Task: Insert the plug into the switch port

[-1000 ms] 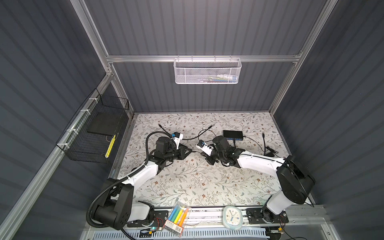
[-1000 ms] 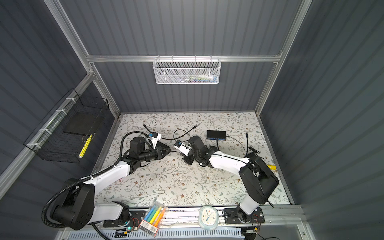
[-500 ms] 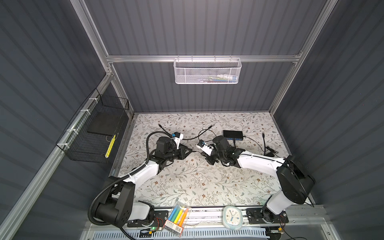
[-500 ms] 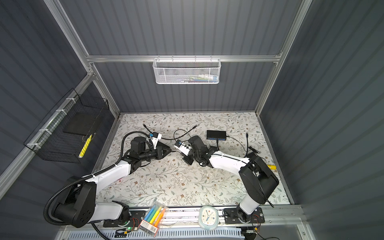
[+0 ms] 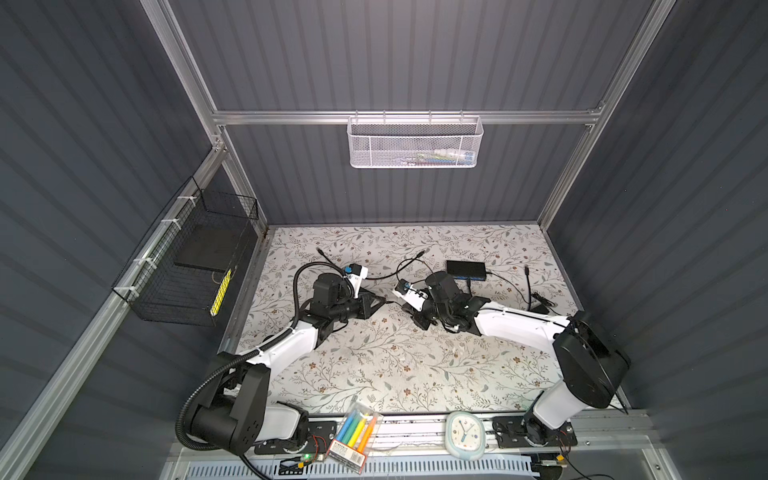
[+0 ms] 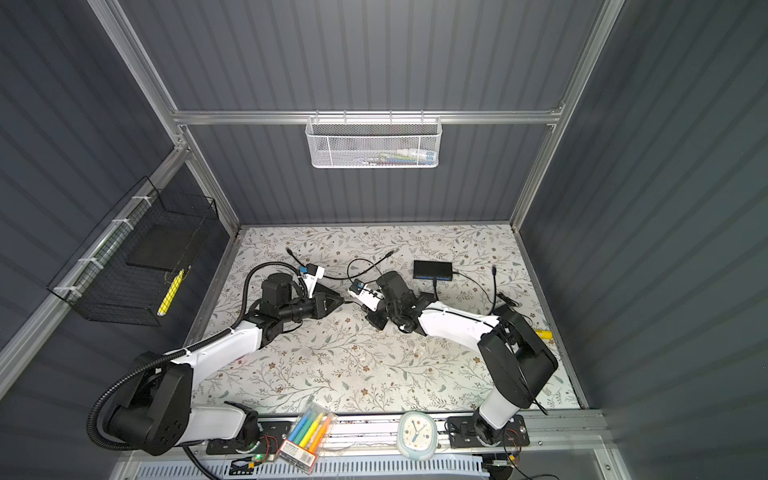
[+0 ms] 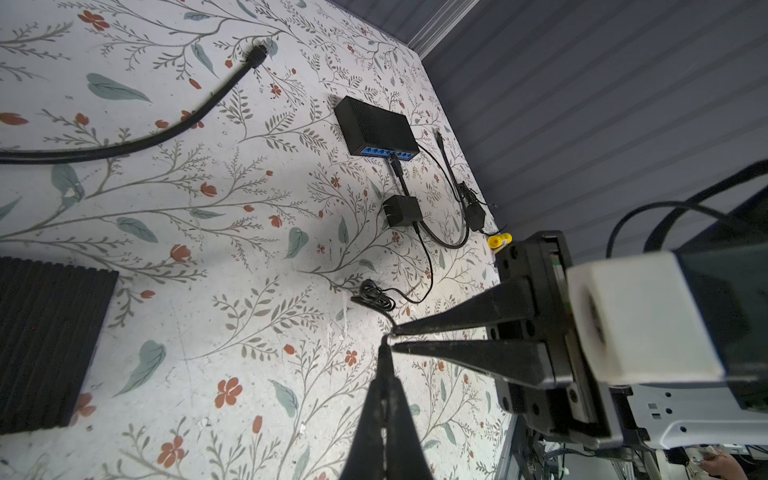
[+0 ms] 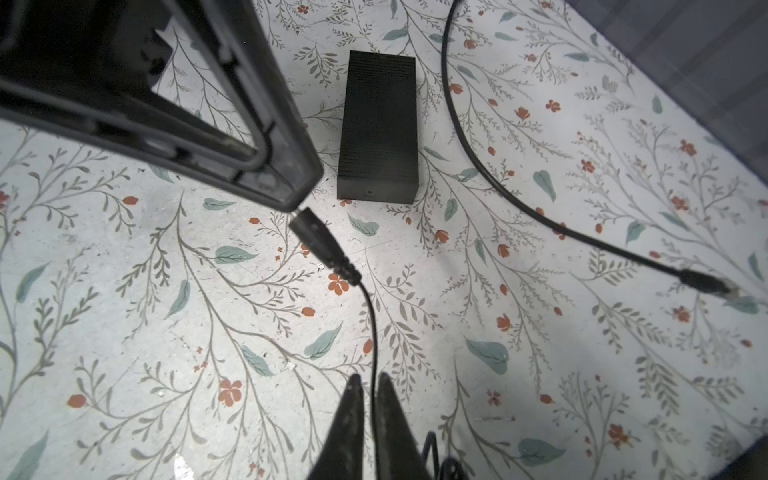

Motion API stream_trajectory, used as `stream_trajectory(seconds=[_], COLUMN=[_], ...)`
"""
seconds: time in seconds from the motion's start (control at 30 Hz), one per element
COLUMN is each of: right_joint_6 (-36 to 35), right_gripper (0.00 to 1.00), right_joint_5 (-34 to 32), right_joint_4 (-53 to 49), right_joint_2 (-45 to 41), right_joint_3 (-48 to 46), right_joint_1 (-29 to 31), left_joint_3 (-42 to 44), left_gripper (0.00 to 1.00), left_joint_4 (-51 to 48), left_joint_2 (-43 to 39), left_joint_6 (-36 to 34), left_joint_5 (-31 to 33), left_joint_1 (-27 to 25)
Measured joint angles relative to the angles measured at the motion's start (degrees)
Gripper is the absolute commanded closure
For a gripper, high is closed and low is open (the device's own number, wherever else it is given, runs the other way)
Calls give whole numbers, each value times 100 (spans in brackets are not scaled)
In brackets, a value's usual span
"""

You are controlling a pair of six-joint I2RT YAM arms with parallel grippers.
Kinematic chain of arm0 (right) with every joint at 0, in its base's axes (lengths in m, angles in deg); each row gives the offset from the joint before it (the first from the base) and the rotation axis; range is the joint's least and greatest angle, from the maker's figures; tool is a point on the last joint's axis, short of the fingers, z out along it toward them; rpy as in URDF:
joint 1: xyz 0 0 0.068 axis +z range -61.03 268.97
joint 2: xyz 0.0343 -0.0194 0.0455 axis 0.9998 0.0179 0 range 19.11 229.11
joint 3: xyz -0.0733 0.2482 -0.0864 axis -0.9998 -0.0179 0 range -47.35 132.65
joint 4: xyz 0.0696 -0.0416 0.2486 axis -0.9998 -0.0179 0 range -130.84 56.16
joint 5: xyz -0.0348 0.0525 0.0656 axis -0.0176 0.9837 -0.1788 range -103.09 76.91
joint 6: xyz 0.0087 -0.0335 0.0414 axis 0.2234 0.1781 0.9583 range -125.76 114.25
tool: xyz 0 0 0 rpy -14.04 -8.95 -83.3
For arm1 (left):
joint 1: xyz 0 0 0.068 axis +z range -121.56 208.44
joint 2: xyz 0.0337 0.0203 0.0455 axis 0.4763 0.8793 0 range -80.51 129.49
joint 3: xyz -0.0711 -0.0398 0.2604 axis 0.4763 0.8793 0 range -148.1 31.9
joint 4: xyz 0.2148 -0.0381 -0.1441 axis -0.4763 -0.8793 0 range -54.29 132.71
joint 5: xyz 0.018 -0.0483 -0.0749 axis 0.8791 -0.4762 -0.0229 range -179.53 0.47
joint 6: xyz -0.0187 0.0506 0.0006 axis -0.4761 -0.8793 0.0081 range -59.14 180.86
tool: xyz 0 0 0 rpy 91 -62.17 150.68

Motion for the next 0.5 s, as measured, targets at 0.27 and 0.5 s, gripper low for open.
stream_trajectory(seconds=[0.27, 0.5], right_joint_6=[-610, -1043], right_gripper=[71, 71], right_joint_5=[22, 350], right_joint_4=[-240, -245], right_joint_2=[-374, -590], right_joint_3=[-83, -85], right_joint_1=[-2, -4], left_joint_3=[-275, -531], left_gripper=[100, 100], left_joint_4=[-699, -1123], left_joint_2=[90, 223], left_joint_6=[-476, -807], left_joint_5=[-358, -778], left_joint_1=[0, 0])
